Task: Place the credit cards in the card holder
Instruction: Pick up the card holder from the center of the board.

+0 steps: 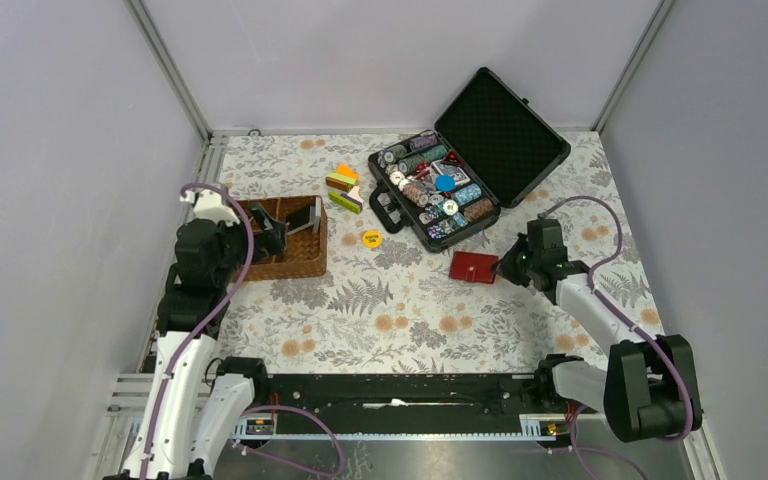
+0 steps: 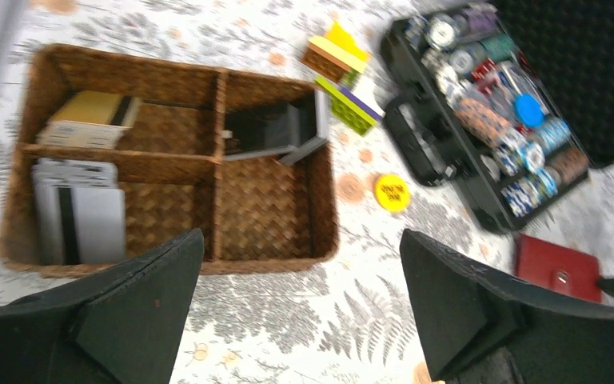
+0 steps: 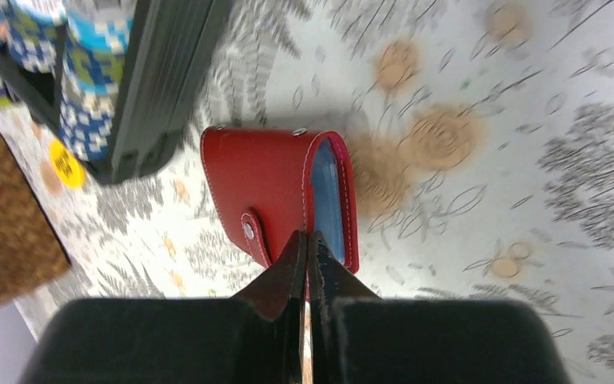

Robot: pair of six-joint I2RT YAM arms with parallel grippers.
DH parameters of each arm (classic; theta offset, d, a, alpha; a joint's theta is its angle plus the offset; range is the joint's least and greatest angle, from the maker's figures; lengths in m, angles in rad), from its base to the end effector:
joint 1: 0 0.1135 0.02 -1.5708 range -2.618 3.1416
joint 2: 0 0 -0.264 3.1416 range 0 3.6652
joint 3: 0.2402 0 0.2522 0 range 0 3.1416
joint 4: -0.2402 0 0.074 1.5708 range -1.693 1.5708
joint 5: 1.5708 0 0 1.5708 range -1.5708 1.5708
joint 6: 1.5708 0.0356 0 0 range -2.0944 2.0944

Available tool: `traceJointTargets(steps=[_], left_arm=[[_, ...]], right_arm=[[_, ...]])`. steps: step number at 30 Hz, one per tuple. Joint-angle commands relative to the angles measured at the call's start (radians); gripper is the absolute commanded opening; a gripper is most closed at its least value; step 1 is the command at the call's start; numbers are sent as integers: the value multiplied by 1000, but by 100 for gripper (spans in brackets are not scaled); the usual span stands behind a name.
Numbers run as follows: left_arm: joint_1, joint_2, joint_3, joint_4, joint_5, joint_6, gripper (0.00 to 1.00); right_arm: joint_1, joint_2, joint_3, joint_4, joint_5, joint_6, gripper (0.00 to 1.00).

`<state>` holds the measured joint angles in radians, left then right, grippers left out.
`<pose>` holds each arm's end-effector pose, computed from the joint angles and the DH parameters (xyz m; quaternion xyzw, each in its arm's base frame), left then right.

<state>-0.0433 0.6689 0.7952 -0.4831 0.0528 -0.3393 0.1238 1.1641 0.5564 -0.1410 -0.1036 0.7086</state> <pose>0.1508 -0.0084 0.3293 -0.1062 0.8143 -0.1297 0.5557 0.2289 0.0322 0.1909 0.2441 0.8826 0.2047 0.3458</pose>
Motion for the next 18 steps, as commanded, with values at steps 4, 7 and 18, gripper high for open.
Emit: traceJointTargets(steps=[4, 7, 18], left_arm=[[-149, 61, -12, 86, 208, 3, 99], [-250, 87, -48, 119, 274, -50, 99], [-460, 102, -246, 472, 556, -266, 99]], right_arm=[[207, 27, 16, -24, -139, -112, 0], [262, 41, 32, 26, -238, -153, 0], [397, 32, 169, 109, -638, -302, 0]])
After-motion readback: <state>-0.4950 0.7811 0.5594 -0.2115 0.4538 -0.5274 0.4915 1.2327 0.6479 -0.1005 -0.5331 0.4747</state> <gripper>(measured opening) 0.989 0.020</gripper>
